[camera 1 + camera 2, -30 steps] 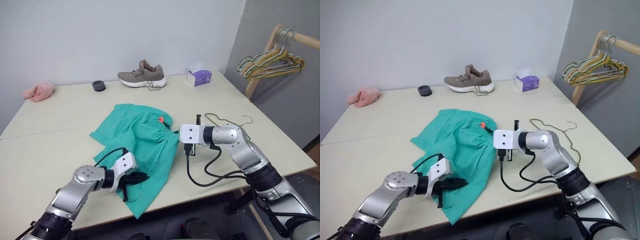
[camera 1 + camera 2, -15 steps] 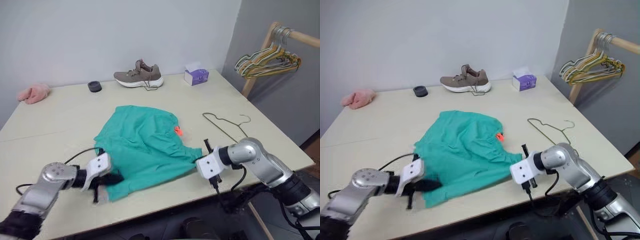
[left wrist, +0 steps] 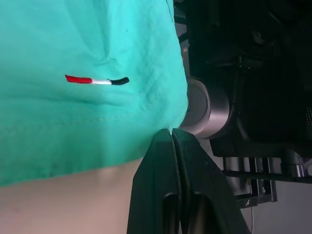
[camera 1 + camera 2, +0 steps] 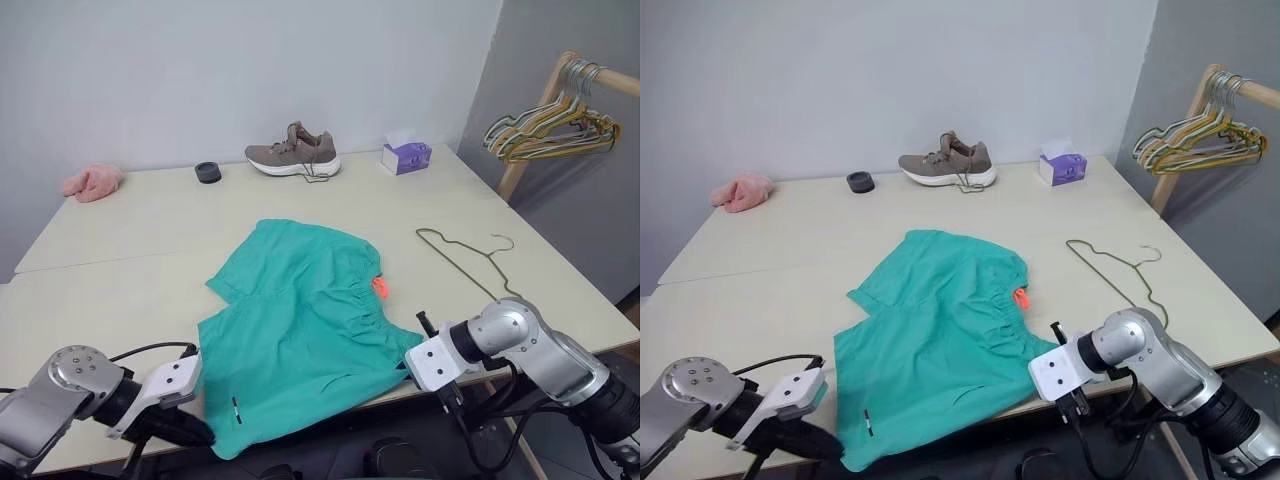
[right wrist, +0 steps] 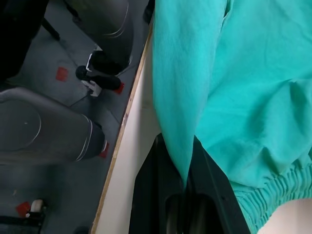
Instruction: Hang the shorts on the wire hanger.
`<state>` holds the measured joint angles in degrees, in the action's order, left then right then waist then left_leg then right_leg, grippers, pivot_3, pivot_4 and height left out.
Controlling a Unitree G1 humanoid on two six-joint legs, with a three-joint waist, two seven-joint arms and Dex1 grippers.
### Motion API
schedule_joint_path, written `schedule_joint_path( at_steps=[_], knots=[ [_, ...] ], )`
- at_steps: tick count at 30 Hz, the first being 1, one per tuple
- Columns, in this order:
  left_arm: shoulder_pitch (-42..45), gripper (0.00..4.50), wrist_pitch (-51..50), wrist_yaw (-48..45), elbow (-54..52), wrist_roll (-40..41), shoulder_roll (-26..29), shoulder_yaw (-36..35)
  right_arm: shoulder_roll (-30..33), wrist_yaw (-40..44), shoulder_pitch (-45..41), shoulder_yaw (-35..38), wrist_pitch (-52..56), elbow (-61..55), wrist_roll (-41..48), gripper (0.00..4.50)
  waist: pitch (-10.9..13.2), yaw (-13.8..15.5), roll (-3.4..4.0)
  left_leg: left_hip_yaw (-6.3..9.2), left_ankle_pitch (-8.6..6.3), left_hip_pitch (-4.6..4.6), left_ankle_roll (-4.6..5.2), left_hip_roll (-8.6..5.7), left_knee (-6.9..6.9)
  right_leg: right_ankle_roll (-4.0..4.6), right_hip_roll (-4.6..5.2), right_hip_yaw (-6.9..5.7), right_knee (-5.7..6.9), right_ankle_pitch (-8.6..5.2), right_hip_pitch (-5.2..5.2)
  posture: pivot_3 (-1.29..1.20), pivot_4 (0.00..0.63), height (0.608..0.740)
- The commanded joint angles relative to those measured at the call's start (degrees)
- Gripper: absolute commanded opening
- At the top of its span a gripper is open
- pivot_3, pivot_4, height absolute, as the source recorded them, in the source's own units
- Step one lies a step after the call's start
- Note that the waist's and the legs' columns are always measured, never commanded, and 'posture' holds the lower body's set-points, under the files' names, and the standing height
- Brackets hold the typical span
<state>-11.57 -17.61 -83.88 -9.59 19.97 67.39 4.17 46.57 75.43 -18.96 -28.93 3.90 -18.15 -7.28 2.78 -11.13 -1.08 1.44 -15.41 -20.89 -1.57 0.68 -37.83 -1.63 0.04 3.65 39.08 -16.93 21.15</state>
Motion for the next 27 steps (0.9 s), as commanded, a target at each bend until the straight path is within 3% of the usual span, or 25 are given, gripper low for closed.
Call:
schedule_joint_path(
  at_steps=[1,4,10,14,17,21,27],
  knots=[
    [-0.39,0.20,-4.16,-0.10,-3.77,2.82,0.58,-1.94,0.05,1.46,-0.82,0.36,2.73,-2.99,1.23,0.43,0.00,-0.03,-0.05,0.00,0.00,0.00,0.00,0.02,0.00,0.00,-0.02,0.00,0.00,0.00,0.00,-0.18,0.000,0.740],
    [-0.90,0.92,-6.99,-0.24,-5.08,4.65,0.90,-3.18,0.71,2.82,-0.35,1.63,5.87,-5.60,3.75,1.29,0.02,-0.03,-0.05,-0.05,0.00,-0.02,0.00,0.01,0.00,0.00,-0.02,0.07,-0.01,0.00,0.01,-0.18,0.000,0.740],
    [0.50,2.81,-11.11,0.29,-5.09,9.23,-0.24,-7.80,-0.27,0.92,1.34,10.82,22.36,-13.68,18.87,3.42,0.05,0.01,-0.08,0.03,0.00,-0.01,0.00,0.02,0.01,0.00,-0.02,-0.01,-0.01,0.00,0.01,-0.17,0.000,0.740],
    [3.75,3.99,-15.61,1.84,-5.22,14.45,-2.60,-11.08,-1.67,-2.93,0.88,20.70,35.27,-14.46,31.16,3.43,0.07,0.11,-0.11,0.03,0.00,-0.02,0.00,0.01,0.00,0.00,-0.01,-0.01,-0.03,0.00,0.00,-0.17,0.000,0.740],
    [10.84,3.99,-17.83,8.19,-2.09,16.25,-8.16,-12.50,-5.28,-11.16,-0.55,27.58,40.47,-8.65,33.61,3.43,0.04,0.23,-0.19,0.03,0.00,-0.01,0.00,0.00,-0.01,-0.03,0.00,-0.01,-0.03,0.02,-0.03,-0.17,0.000,0.740],
    [22.26,3.99,-18.27,18.99,1.65,14.90,-16.51,-12.85,-7.27,-23.04,-1.77,34.36,39.88,1.06,29.35,3.43,0.02,0.77,-0.24,0.01,0.00,-0.05,0.01,-0.06,-0.03,-0.11,-0.02,0.04,-0.05,0.07,-0.14,-0.17,0.000,0.740],
    [30.46,3.99,-18.05,24.43,-0.58,12.64,-21.18,-9.18,-5.88,-41.71,-2.31,42.21,35.36,18.49,19.41,3.43,-0.02,1.44,-0.24,-0.18,0.00,-0.71,0.00,-0.15,-0.07,-0.02,-0.01,0.31,-0.08,0.24,0.32,-0.19,0.000,0.740]
  ],
)
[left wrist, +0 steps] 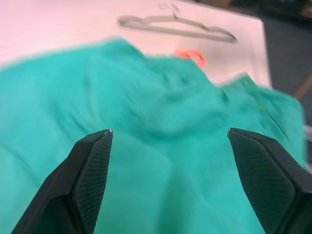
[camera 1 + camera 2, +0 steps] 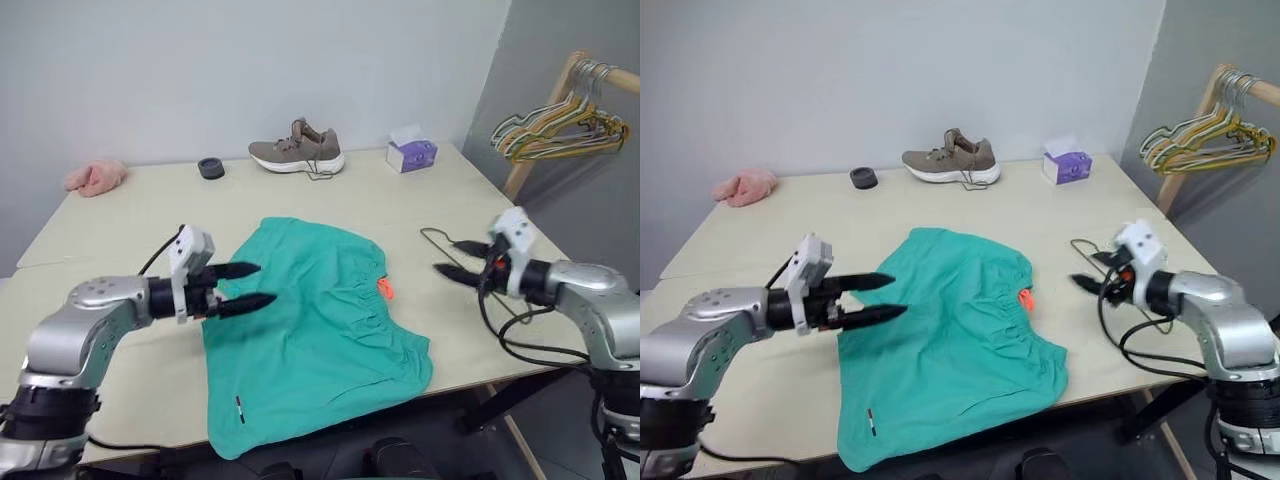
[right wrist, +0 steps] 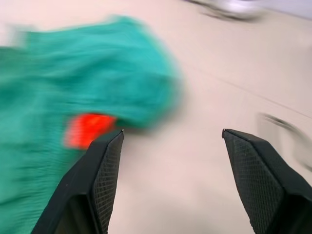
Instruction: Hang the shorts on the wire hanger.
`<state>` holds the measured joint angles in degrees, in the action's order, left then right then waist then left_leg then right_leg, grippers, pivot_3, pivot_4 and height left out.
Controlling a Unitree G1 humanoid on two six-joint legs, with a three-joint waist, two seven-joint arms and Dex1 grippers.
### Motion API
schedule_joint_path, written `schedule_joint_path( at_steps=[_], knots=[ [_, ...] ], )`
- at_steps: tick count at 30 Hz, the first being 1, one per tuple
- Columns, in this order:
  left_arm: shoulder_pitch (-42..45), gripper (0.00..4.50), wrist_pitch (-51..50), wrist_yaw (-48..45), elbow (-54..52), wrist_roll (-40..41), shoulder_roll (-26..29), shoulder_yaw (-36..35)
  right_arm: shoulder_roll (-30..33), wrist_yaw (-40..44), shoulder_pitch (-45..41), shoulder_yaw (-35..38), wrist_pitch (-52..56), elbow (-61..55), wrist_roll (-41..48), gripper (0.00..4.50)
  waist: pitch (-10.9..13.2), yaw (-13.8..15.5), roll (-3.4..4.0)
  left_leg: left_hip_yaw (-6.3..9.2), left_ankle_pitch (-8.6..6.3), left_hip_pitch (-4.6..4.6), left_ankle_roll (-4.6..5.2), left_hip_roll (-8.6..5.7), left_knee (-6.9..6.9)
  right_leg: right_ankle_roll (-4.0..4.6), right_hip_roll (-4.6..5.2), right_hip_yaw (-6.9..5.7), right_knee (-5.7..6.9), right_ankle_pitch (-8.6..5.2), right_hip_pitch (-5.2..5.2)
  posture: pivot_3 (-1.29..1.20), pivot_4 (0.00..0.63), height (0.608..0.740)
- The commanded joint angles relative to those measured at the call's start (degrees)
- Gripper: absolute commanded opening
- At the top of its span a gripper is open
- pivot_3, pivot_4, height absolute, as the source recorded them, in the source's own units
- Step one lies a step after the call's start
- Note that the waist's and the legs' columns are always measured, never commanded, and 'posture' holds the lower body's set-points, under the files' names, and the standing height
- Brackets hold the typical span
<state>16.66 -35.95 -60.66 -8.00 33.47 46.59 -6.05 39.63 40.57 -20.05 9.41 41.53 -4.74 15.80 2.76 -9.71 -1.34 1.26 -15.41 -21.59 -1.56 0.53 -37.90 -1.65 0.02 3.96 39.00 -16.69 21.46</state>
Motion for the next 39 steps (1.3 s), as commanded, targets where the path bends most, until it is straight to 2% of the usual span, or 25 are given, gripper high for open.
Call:
schedule_joint_path(
  at_steps=[1,10,17,20,24,28,32,36,37,39],
  knots=[
    [3.61,3.99,0.53,0.82,-2.56,-1.29,-0.76,2.32,1.59,-7.89,-1.37,3.95,-1.98,8.26,-4.45,3.43,-0.03,-0.01,0.07,-0.02,0.00,-0.08,0.00,-0.03,0.00,0.06,0.00,0.01,0.00,0.05,0.09,-0.20,0.000,0.740],
    [13.25,3.99,1.03,-2.94,-1.71,-1.77,-3.15,8.33,3.44,-4.19,-2.31,0.03,-0.42,23.53,-5.48,3.43,-0.07,-1.72,0.22,-0.03,0.01,-0.06,0.01,0.05,-0.03,-0.19,-0.38,0.07,0.03,-0.10,0.06,-0.22,0.000,0.740],
    [13.91,3.99,1.61,-4.02,-1.28,-2.63,-3.73,8.82,3.35,-3.75,-3.55,-2.54,1.09,32.84,-6.81,3.43,-0.12,-3.04,0.21,-0.05,0.01,0.20,0.02,0.10,-0.04,-0.21,-0.45,0.11,0.02,-0.10,-0.18,-0.22,0.000,0.740],
    [13.73,4.02,1.85,-4.06,-1.21,-2.96,-3.87,8.74,3.54,-1.84,-3.65,-3.92,3.16,35.24,-6.58,2.81,-0.24,-2.99,0.03,-0.02,0.01,0.20,0.01,0.11,-0.04,-0.21,-0.46,0.09,-0.01,-0.10,-0.21,-0.22,0.000,0.740],
    [13.50,4.02,2.21,-3.73,-1.29,-3.31,-4.32,8.73,3.45,-0.28,-3.58,-7.27,3.99,37.99,-8.09,1.50,-0.48,-2.84,-0.35,0.01,0.01,0.35,0.01,0.12,-0.03,-0.21,-0.45,0.06,-0.04,-0.10,-0.38,-0.22,0.000,0.740],
    [13.10,4.02,2.39,-2.23,-0.75,-3.72,-4.98,7.90,0.85,-7.77,-5.57,-6.99,0.19,40.71,-11.19,0.12,-0.88,-2.91,-0.95,0.04,-0.01,0.71,0.00,0.20,0.03,-0.19,-0.50,0.03,-0.13,-0.11,-0.76,-0.22,0.000,0.740],
    [13.33,4.02,2.60,0.49,1.09,-4.58,-5.55,6.61,-0.89,-13.04,-7.51,-5.00,-3.82,40.71,-12.11,0.03,-1.07,-2.94,-1.24,0.07,-0.03,0.87,-0.03,0.20,0.00,-0.20,-0.48,0.00,-0.31,-0.11,-1.04,-0.22,0.000,0.740],
    [14.28,4.02,5.53,4.95,6.42,-8.75,-5.80,5.88,-0.40,-15.53,-9.37,-4.22,-10.48,36.96,-13.10,0.03,-0.86,-2.94,-0.91,0.04,-0.03,0.82,-0.02,0.14,0.00,-0.23,-0.42,0.04,-0.38,-0.10,-1.02,-0.21,0.000,0.740],
    [14.75,4.34,6.41,5.98,8.50,-9.82,-5.79,5.60,-0.07,-15.82,-9.86,-4.09,-12.74,35.37,-13.46,0.00,-0.71,-2.93,-0.68,0.02,-0.03,0.81,-0.02,0.13,0.01,-0.24,-0.42,0.06,-0.38,-0.09,-1.01,-0.21,0.000,0.740],
    [15.81,4.49,8.06,7.79,12.26,-11.23,-5.92,4.81,0.51,-15.70,-10.26,-4.30,-16.66,31.60,-14.08,0.00,-0.44,-2.93,-0.27,-0.02,-0.03,0.75,-0.02,0.09,0.01,-0.26,-0.40,0.12,-0.34,-0.08,-0.92,-0.21,0.000,0.740]
  ],
)
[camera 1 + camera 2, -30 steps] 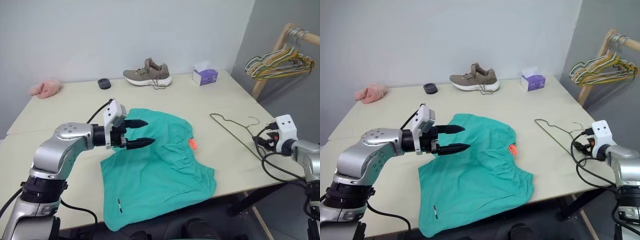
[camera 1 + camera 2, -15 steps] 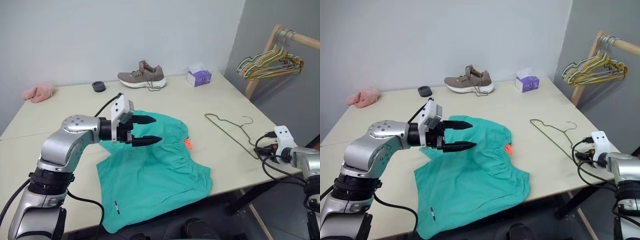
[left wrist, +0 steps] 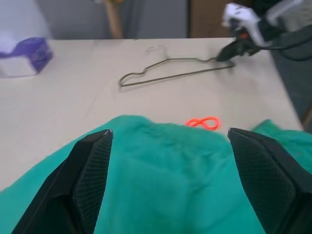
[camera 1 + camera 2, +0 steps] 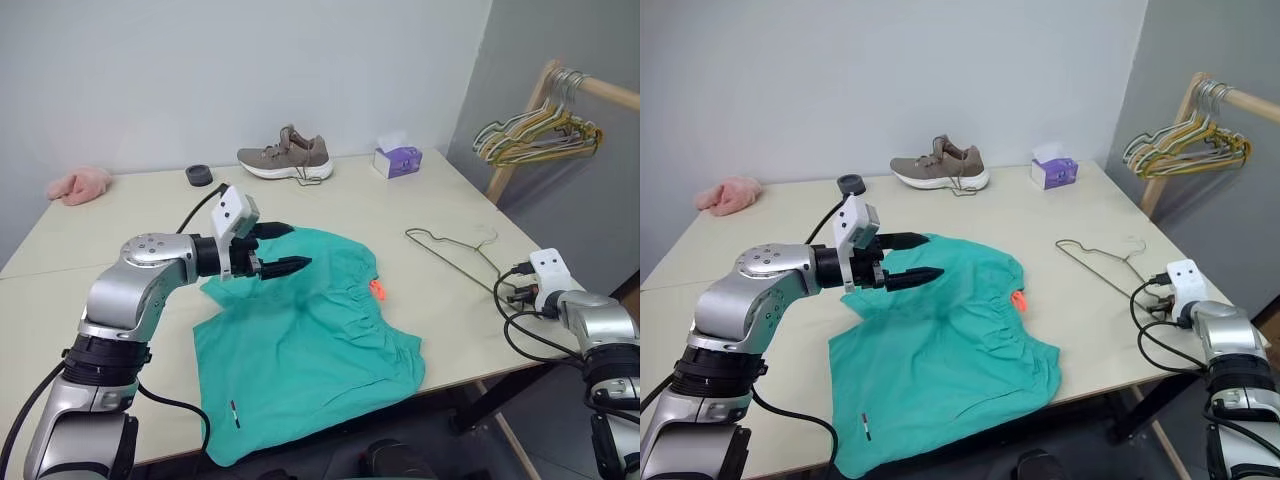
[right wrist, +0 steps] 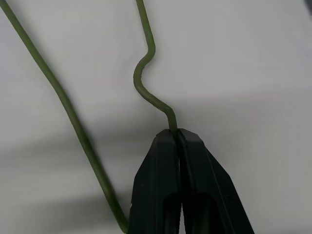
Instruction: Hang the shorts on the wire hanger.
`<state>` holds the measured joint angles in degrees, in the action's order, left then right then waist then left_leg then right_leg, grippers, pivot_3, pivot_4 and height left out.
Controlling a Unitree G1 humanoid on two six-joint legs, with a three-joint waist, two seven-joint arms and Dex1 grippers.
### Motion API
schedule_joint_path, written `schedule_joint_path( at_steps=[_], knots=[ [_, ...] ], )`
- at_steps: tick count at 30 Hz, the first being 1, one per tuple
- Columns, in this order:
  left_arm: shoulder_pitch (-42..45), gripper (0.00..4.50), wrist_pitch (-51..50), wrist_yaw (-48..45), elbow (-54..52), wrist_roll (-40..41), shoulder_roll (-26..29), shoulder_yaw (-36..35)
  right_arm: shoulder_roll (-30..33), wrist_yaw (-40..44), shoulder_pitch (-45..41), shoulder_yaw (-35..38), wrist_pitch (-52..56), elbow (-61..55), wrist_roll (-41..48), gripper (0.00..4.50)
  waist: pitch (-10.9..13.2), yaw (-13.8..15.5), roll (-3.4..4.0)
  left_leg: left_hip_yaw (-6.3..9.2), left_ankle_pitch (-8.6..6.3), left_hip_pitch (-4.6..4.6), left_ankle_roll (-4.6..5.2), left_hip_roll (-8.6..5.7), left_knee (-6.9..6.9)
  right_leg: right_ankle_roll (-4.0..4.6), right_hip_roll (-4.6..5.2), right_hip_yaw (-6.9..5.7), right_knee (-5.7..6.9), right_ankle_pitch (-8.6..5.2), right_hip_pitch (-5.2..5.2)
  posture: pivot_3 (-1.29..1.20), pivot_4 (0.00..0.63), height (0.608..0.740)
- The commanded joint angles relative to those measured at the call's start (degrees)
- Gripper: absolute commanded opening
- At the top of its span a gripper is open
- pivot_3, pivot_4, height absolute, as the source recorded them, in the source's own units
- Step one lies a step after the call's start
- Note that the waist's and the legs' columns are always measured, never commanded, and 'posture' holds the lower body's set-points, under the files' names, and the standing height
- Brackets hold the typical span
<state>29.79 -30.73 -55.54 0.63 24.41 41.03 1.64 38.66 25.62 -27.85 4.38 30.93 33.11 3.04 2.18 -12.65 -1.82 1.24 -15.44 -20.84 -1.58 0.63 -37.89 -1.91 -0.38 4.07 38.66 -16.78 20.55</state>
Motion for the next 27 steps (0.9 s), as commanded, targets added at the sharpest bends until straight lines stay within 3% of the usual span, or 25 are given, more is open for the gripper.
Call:
schedule_joint_path(
  at_steps=[1,6,10,15,24,27],
  knots=[
    [3.60,4.49,3.09,4.08,5.68,-2.57,-0.69,-3.55,1.71,-0.20,-2.48,0.44,-7.68,-8.89,-1.50,0.00,0.22,-0.01,0.33,-0.01,0.00,-0.05,0.00,0.00,0.01,0.00,0.00,0.01,0.05,0.00,0.09,-0.22,0.000,0.740],
    [8.37,4.49,-0.78,5.83,13.49,-0.66,-2.18,-6.62,2.76,4.90,-1.03,-3.31,-15.75,-22.36,-3.25,0.00,0.29,-0.12,0.56,0.01,0.01,-0.59,0.01,0.08,-0.03,-0.02,-0.07,0.01,0.35,0.00,0.81,-0.23,0.000,0.740],
    [9.72,4.49,-8.42,-0.03,14.85,3.43,-0.86,-6.69,3.71,8.55,-0.16,-8.04,-24.57,-30.32,-6.45,0.00,0.29,-0.23,0.59,0.03,0.01,-0.68,0.00,0.06,-0.02,-0.02,-0.06,-0.01,0.33,-0.01,0.88,-0.24,0.000,0.740],
    [10.83,4.49,-8.36,-5.43,17.96,1.77,1.28,-4.95,3.28,12.81,-0.86,-11.22,-31.04,-36.03,-7.04,0.00,0.30,-0.31,0.58,0.05,0.01,-0.83,0.00,0.00,-0.08,-0.02,0.00,-0.03,0.32,0.00,1.00,-0.25,0.000,0.740],
    [1.78,4.49,-6.75,-22.25,8.76,-0.21,9.22,4.47,2.38,17.41,-4.23,-12.30,-35.43,-37.90,-6.14,0.00,0.34,-1.06,0.64,0.10,0.01,-0.82,0.00,0.03,-0.06,0.01,0.02,-0.07,0.34,0.00,1.00,-0.25,0.000,0.740],
    [1.14,4.49,-5.93,-22.28,8.23,-0.98,9.10,4.74,1.83,18.28,-4.85,-12.29,-35.93,-38.44,-5.62,0.00,0.34,-1.14,0.62,0.15,0.02,-0.83,0.00,0.04,-0.08,0.01,0.02,-0.13,0.36,0.00,0.98,-0.25,0.000,0.740]
  ],
)
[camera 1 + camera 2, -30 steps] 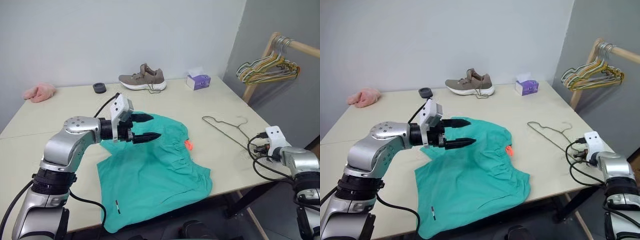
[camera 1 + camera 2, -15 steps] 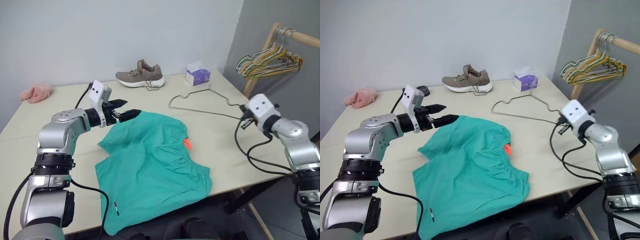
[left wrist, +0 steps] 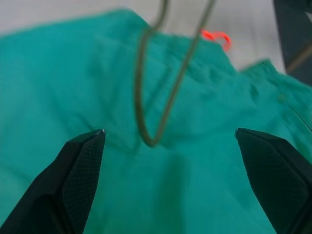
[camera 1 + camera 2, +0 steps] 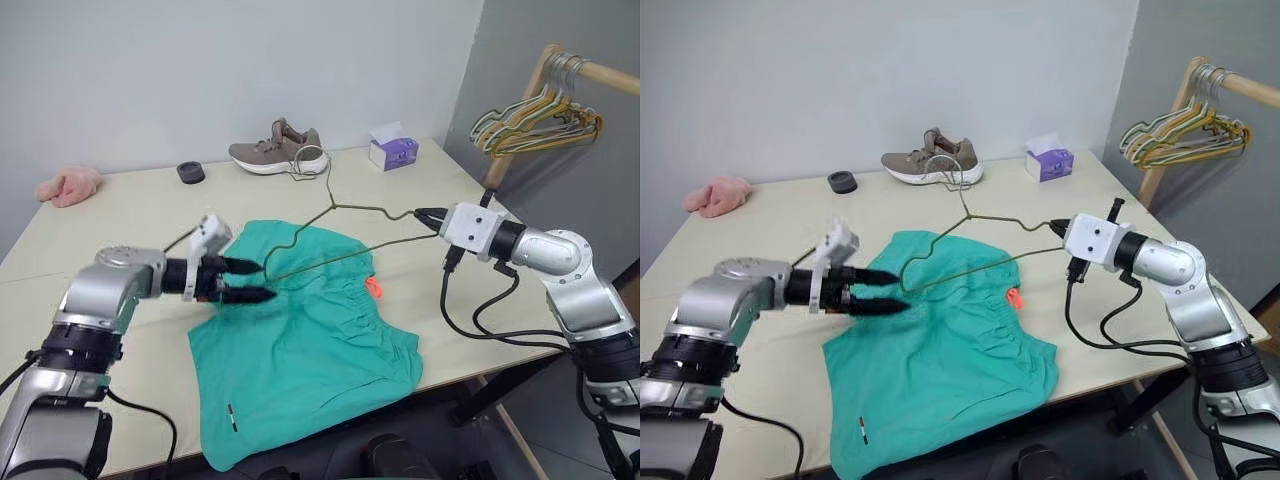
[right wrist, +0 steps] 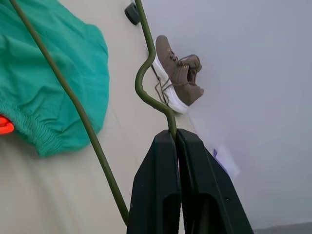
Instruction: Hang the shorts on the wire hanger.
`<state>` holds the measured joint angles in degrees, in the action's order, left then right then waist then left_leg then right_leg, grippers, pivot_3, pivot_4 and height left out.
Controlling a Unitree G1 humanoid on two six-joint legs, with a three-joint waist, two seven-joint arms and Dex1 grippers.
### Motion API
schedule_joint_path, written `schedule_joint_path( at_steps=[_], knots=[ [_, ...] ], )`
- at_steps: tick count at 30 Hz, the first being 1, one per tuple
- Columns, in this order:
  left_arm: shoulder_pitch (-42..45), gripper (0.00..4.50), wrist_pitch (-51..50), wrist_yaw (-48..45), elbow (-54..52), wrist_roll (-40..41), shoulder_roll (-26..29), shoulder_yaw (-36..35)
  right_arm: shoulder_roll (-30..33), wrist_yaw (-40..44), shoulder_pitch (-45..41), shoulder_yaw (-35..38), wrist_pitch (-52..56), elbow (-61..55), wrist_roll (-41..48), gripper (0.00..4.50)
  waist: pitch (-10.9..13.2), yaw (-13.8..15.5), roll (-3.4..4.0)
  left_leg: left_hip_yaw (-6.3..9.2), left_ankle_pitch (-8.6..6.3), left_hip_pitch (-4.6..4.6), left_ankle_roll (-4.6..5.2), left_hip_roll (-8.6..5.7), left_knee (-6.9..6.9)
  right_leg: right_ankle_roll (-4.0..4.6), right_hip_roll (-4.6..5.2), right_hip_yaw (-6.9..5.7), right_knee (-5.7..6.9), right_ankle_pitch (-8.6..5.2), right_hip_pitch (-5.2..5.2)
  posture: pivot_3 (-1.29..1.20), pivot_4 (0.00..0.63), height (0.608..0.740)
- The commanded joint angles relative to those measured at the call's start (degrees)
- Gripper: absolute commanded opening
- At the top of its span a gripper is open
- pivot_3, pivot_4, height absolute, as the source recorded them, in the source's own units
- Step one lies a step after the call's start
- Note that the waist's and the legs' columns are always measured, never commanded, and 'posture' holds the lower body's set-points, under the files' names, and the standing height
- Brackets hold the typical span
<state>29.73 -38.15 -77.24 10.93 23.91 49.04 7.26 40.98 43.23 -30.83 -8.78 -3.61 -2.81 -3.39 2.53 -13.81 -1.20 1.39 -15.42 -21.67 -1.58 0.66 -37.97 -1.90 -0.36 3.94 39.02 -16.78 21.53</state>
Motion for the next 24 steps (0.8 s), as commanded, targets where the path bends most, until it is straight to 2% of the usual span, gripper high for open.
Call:
schedule_joint_path(
  at_steps=[1,3,4,5,13,17,20,24],
  knots=[
    [1.29,4.49,1.51,-0.35,-1.90,-0.66,0.90,-0.96,-0.65,0.87,-1.91,0.94,-1.40,-2.63,0.89,0.00,0.00,0.01,0.00,0.02,0.00,0.00,0.00,0.00,0.00,0.00,0.00,-0.02,0.01,0.00,0.00,-0.25,0.000,0.740],
    [1.90,4.49,1.78,0.78,-0.82,-0.88,-0.10,-1.42,-1.09,1.37,-1.91,1.05,-1.30,-3.32,1.20,0.00,0.00,-0.05,0.00,0.01,0.00,0.02,0.00,-0.01,0.00,0.00,0.00,-0.01,0.01,0.00,-0.02,-0.25,0.000,0.740],
    [2.12,4.08,1.61,1.13,-0.53,-0.65,-0.50,-1.69,-1.31,1.56,-1.87,1.12,-1.24,-3.66,1.35,0.00,0.00,-0.06,0.00,0.01,0.00,0.02,0.00,0.00,0.00,0.00,0.00,-0.01,0.01,0.00,-0.02,-0.25,0.000,0.740],
    [2.19,3.92,1.68,1.17,-0.48,-0.54,-0.67,-1.77,-1.47,1.75,-1.78,1.18,-1.13,-3.95,1.46,0.00,0.00,-0.08,0.00,0.01,0.00,0.01,0.00,-0.01,0.00,0.00,0.00,-0.01,0.00,0.00,-0.02,-0.25,0.000,0.740],
    [0.45,1.40,1.21,0.40,-3.31,0.00,-0.31,-1.72,-2.11,2.60,-0.80,1.80,1.81,-5.55,2.27,0.00,0.00,-0.41,0.00,0.00,0.00,0.01,0.00,0.00,0.00,0.00,0.00,0.01,0.00,0.00,-0.01,-0.25,0.000,0.740],
    [-0.01,0.09,1.80,1.18,-3.27,-0.56,-0.08,-2.23,-0.55,6.65,1.18,1.35,5.12,-8.54,4.72,0.00,0.00,-0.38,0.00,0.01,0.00,0.01,0.00,0.00,0.00,0.00,0.00,0.00,0.00,0.00,-0.01,-0.25,0.000,0.740],
    [-0.44,0.00,3.26,1.63,-3.21,-1.75,0.64,-2.35,2.06,10.26,2.92,2.03,8.02,-11.29,6.83,0.75,0.00,-0.32,0.01,0.02,0.00,0.00,0.00,-0.02,0.00,0.00,0.02,0.00,0.00,0.00,-0.01,-0.24,0.000,0.740],
    [-1.07,0.00,5.86,1.89,-4.41,-3.33,1.42,-2.04,5.55,13.02,4.28,3.42,17.10,-15.55,10.49,2.15,0.00,-0.31,0.01,0.02,0.00,0.02,0.01,0.00,0.00,-0.01,0.02,-0.01,0.00,0.00,-0.02,-0.24,0.000,0.740]
  ],
)
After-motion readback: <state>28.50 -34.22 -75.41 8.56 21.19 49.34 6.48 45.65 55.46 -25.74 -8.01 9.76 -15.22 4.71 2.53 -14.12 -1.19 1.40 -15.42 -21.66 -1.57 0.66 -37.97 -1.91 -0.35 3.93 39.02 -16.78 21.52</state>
